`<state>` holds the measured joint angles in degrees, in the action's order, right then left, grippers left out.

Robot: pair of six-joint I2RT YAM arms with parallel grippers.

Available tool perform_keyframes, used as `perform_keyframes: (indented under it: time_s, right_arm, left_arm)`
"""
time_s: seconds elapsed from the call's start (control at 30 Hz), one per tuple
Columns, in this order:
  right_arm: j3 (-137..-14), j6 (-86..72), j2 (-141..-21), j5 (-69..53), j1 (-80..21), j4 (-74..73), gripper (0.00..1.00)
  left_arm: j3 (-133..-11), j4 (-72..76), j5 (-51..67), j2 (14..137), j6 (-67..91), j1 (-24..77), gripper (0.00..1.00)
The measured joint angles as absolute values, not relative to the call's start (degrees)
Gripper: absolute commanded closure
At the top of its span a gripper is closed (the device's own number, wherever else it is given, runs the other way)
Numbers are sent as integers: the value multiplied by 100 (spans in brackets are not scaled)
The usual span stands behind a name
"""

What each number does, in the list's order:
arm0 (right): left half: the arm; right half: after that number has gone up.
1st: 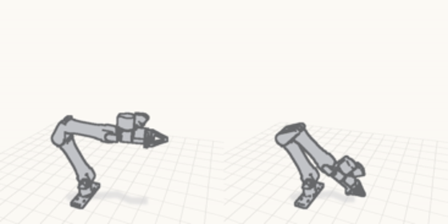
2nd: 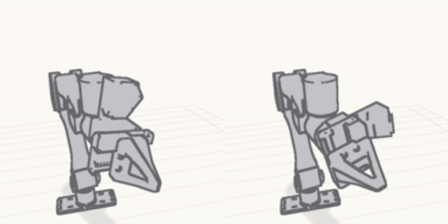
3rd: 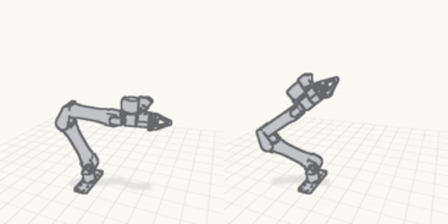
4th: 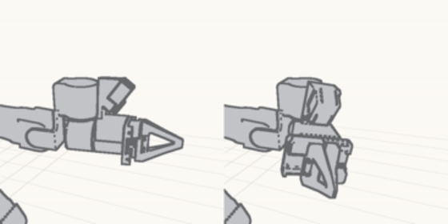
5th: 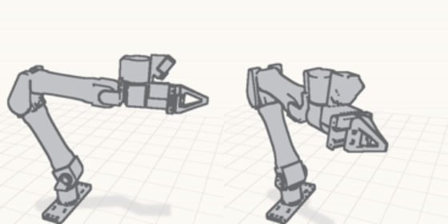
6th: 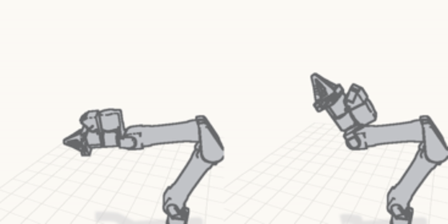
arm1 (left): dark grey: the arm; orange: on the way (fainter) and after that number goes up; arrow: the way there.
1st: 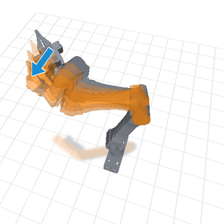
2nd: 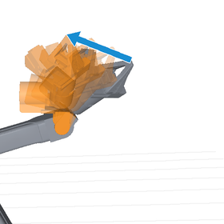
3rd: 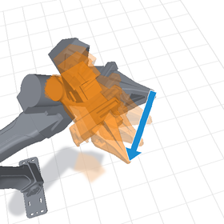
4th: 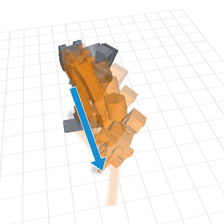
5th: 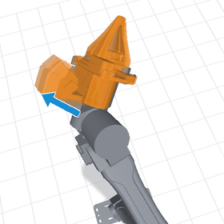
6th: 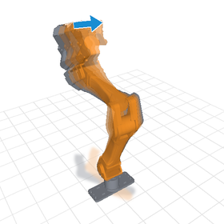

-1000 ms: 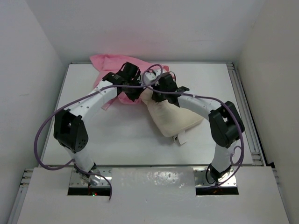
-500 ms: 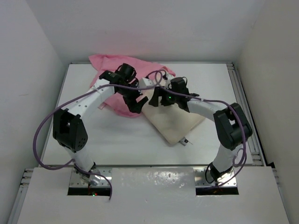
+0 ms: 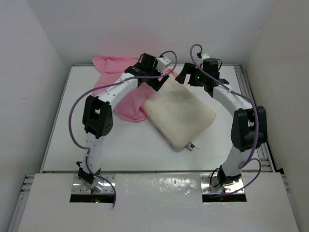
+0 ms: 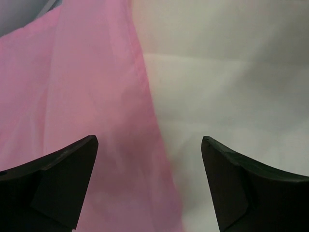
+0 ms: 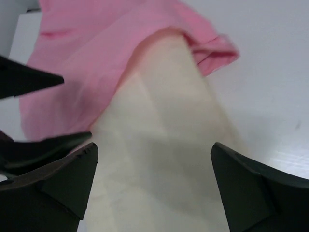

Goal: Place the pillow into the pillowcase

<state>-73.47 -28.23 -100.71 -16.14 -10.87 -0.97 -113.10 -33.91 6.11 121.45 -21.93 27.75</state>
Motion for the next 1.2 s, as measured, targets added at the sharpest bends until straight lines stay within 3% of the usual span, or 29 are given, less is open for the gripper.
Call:
perform_keyframes:
  time_s: [0.1, 0.27, 0.37, 0.4, 0.47, 0.5, 0.53, 0.6, 0.8, 1.0, 1.2]
  right_arm:
    - [-8025, -2762, -10643, -1527, -790, -228, 1]
    - [-9188, -2696, -11987, -1573, -526, -679, 1]
    - [-9498, -2698, -12752, -1922, -554, -880, 4]
    - [-9415, -2703, -12899, -2038, -591, -926, 8]
    - [-9172, -2740, -13004, -2226, -652, -864, 36]
    - [-9105, -2757, -12978, -2338, -670, -770, 51]
    - [-9078, -2742, -12923, -2429, -694, -727, 79]
    - [-9043, -2657, -12787, -2589, -742, -703, 100]
    - [-8512, -2368, -12280, -2705, -858, -738, 100]
    - [-8038, -2165, -11507, -2714, -1186, -805, 100]
    - [-8018, -2639, -11008, -2834, -1382, -97, 100]
  left_arm:
    - [-11625, -3020, 233, 12766, -1900, 2886, 6]
    - [-12130, -2580, -303, 13541, -1546, 2961, 6]
    - [-12333, -2370, -486, 13782, -1441, 2965, 31]
    - [-12344, -2298, -530, 13808, -1433, 2965, 50]
    - [-12344, -2189, -622, 13839, -1411, 2965, 73]
    - [-12344, -2143, -648, 13856, -1415, 2965, 95]
    - [-12344, -2102, -642, 13874, -1406, 2965, 100]
    - [-12348, -2078, -563, 13896, -1413, 2965, 100]
    - [-12755, -2493, -99, 13900, -1431, 2961, 100]
    - [-13939, -3363, 1000, 13760, -1715, 3046, 100]
    - [-14038, -4278, 1695, 13179, -2290, 3328, 100]
